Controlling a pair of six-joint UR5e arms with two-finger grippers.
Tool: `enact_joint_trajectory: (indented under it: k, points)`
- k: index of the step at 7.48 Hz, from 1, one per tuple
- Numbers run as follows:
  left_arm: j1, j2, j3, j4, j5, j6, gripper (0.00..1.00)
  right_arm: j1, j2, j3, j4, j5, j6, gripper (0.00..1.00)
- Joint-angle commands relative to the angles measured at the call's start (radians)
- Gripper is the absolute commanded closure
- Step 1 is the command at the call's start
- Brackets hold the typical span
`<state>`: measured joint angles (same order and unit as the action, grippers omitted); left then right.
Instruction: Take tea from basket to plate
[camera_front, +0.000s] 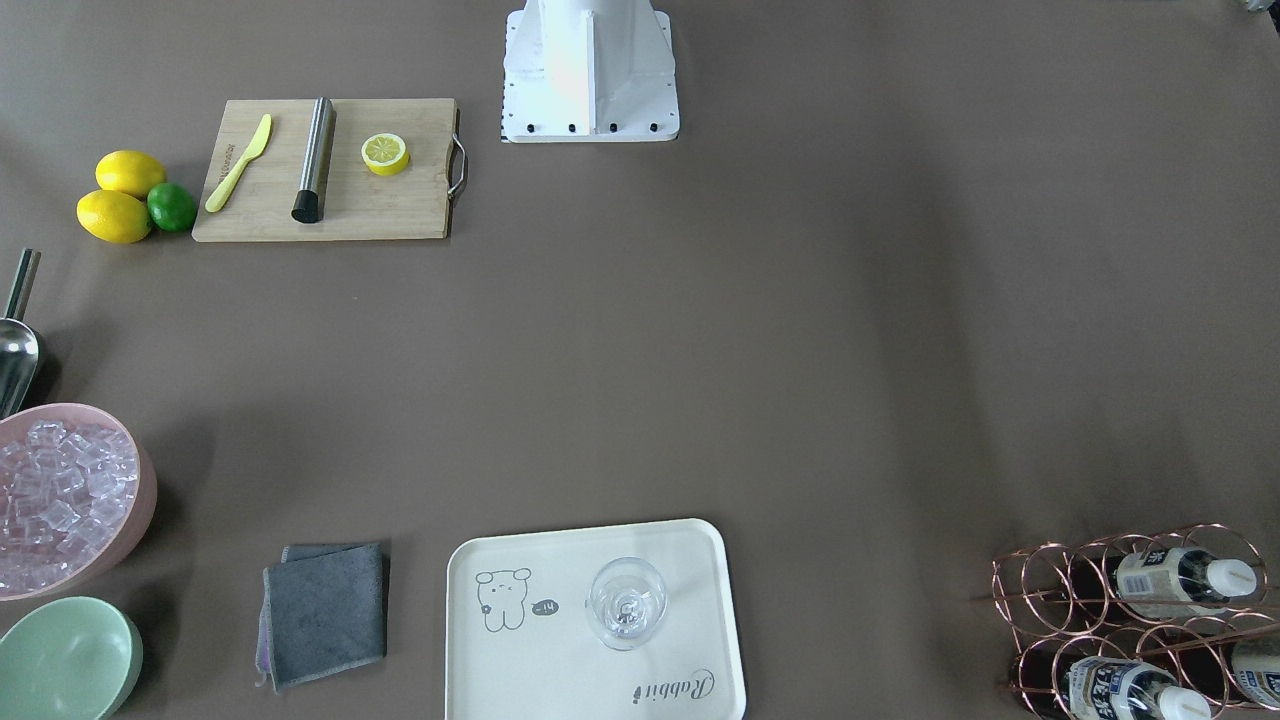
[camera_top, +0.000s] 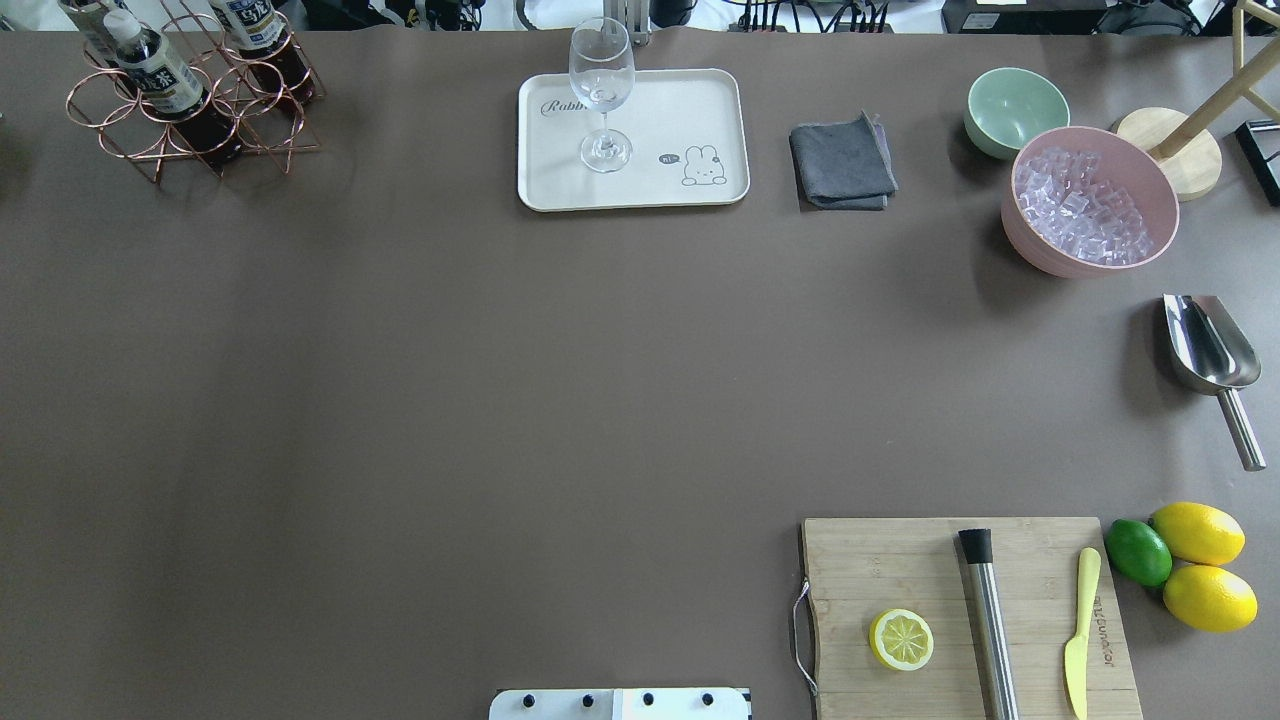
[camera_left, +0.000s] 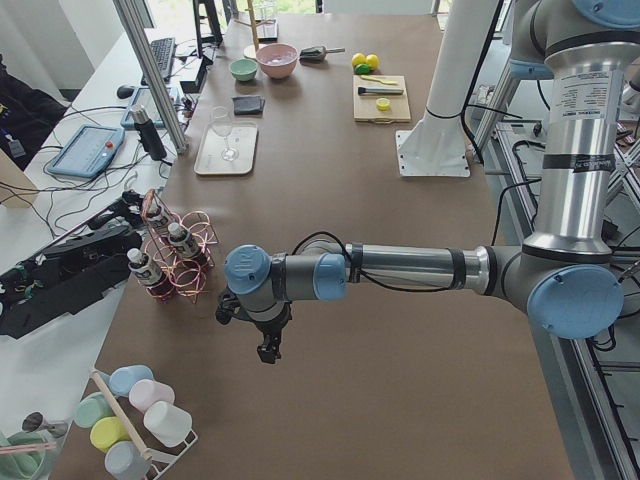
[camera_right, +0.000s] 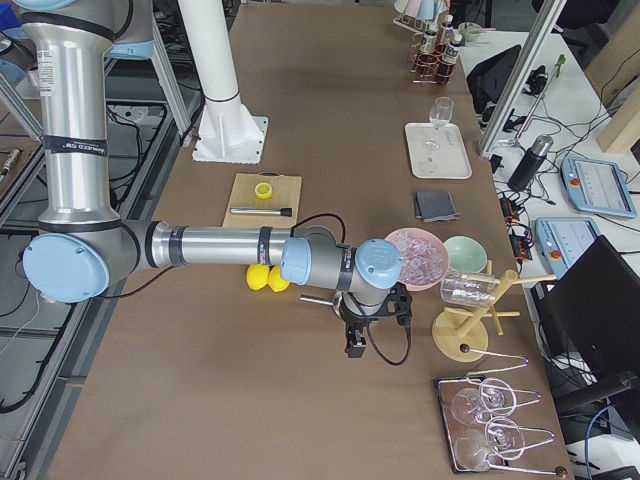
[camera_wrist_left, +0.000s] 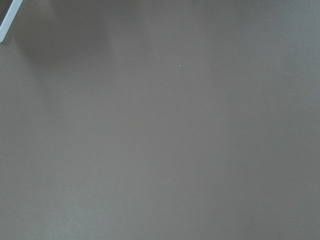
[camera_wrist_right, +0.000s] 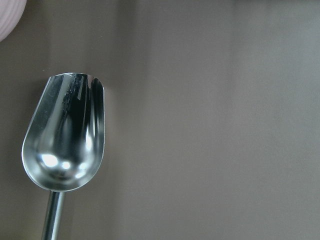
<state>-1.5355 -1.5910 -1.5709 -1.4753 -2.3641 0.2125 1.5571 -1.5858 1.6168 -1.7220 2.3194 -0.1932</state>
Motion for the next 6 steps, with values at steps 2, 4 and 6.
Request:
enact_joint_trajectory:
  k: [2,4,6]
  points:
    - [0.0,-0.003,-0.001,0.0,-0.003,-0.002,0.01,0.0,-0.002,0.0,-0.001,0.0,0.0,0.0]
    - [0.0,-0.006,-0.001,0.001,-0.003,-0.004,0.02,0.0,-0.005,0.0,-0.001,0.0,0.0,0.0]
    - [0.0,-0.001,-0.001,0.001,-0.003,-0.004,0.01,0.001,-0.008,0.0,-0.001,0.0,0.0,0.0]
